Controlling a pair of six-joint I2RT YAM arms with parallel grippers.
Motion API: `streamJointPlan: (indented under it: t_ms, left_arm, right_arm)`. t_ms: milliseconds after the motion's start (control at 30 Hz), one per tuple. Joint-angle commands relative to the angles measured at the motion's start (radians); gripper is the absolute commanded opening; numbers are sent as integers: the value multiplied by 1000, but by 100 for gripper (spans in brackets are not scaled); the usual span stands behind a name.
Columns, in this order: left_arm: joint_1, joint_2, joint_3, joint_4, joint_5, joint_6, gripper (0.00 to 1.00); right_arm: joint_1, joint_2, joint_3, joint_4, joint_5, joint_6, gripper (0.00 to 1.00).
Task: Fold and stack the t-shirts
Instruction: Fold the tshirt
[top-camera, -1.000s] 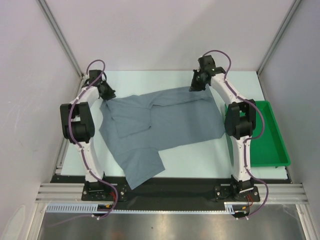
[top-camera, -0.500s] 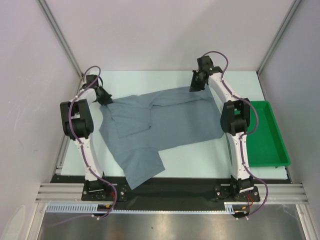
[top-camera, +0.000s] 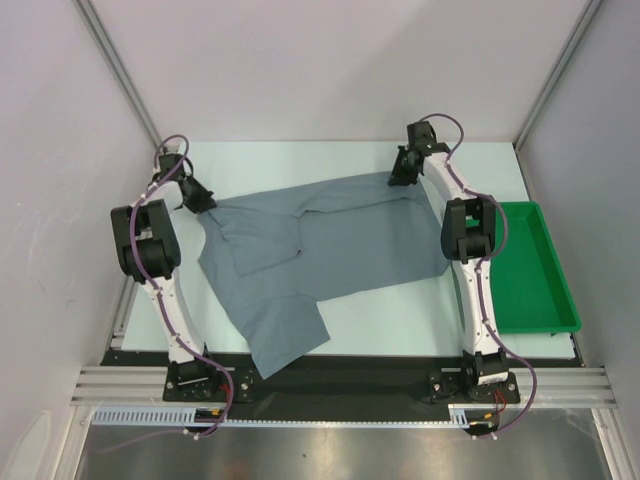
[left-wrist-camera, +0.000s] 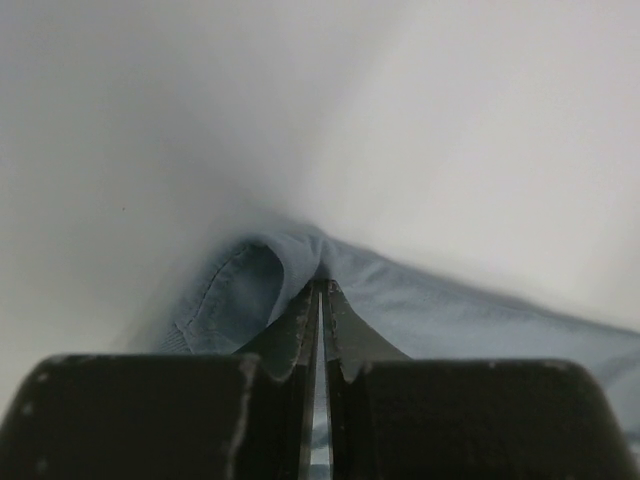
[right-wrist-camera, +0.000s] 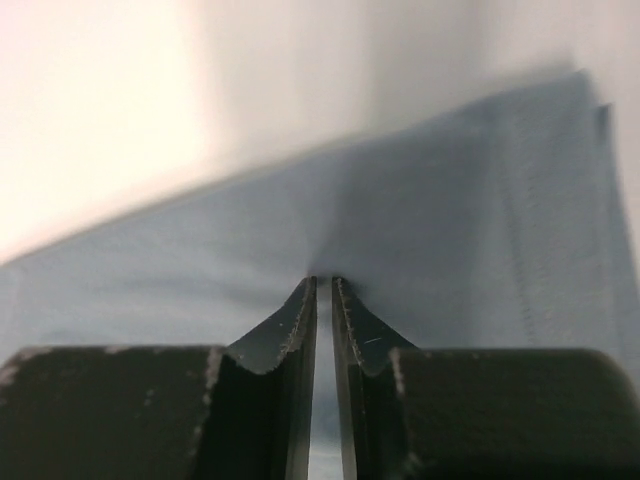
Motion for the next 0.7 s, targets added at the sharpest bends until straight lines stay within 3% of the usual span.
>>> streamJointPlan:
  t_ms: [0,233,400,467,533,667]
  left_arm:
    - [22,16,-2,53,3,33,8]
    - [60,78,84,25,1,32,6]
    - [70,154,269,-30,29,88,6]
    - [70,173,337,-35,41,96,10]
    - [70,161,357,-35,50,90,23]
    - [51,69,346,-45,25,102,36]
  right_arm:
    - [-22,33,54,50,7,25,18]
    - [-39,96,125,86,-68,35,20]
    - [-48,99,165,110,-96,47,27]
    - [-50,74,174,106,-102,47,28]
    - [-50,30,180,99,-117,47,31]
    - [-45,-85,171,-9,-96,16,32]
